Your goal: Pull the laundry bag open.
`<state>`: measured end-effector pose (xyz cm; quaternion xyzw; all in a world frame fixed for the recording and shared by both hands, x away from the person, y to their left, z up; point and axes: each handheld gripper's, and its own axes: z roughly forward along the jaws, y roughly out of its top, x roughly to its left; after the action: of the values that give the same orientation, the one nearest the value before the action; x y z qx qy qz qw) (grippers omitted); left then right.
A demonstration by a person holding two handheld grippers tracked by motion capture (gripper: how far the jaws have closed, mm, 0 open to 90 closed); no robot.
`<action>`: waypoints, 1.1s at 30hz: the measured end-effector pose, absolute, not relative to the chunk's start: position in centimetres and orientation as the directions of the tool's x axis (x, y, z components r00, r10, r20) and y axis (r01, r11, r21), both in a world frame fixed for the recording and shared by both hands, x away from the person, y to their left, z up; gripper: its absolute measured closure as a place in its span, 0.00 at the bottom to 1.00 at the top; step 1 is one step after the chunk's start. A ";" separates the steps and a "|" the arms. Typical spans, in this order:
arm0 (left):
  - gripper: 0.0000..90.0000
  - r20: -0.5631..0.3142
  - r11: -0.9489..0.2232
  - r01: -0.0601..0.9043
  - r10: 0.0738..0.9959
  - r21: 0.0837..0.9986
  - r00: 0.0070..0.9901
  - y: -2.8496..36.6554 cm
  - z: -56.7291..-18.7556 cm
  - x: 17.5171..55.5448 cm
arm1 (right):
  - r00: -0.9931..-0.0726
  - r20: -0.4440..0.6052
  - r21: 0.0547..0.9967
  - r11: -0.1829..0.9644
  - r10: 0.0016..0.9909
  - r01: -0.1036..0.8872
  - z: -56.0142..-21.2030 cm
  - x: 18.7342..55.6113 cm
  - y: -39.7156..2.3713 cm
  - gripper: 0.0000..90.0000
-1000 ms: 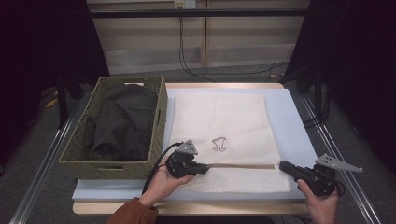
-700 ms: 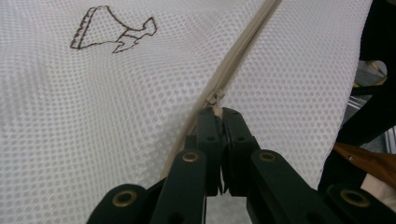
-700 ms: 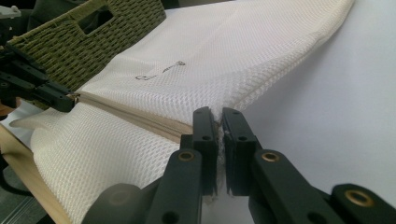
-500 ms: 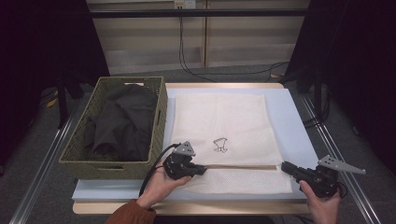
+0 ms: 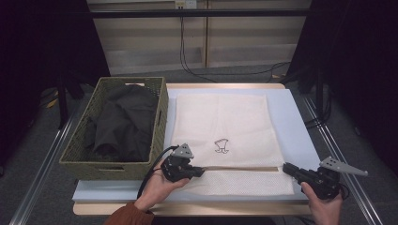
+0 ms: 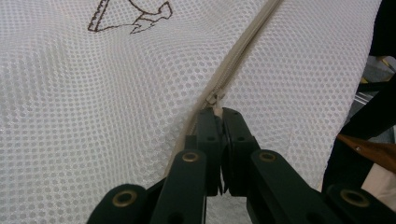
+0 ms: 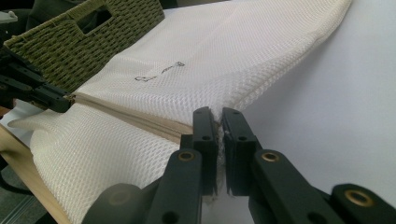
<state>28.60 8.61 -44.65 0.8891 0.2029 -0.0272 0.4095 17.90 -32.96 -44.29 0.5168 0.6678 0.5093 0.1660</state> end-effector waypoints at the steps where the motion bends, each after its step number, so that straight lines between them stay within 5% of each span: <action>1: 0.97 -0.209 -0.588 0.382 0.342 0.712 0.916 8.6 -44.6 28.6 | -0.411 0.305 0.851 -0.052 0.859 0.522 -44.3 17.9 -33.0 0.95; 33: 0.97 -0.201 -0.590 0.388 0.359 0.708 0.911 10.1 -44.7 27.7 | -0.402 0.305 0.850 -0.056 0.863 0.524 -44.3 17.4 -33.3 0.95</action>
<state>27.74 10.07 -44.72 0.8915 0.2097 -0.0182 0.4012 17.36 -33.28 -44.32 0.5205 0.6663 0.5070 0.1674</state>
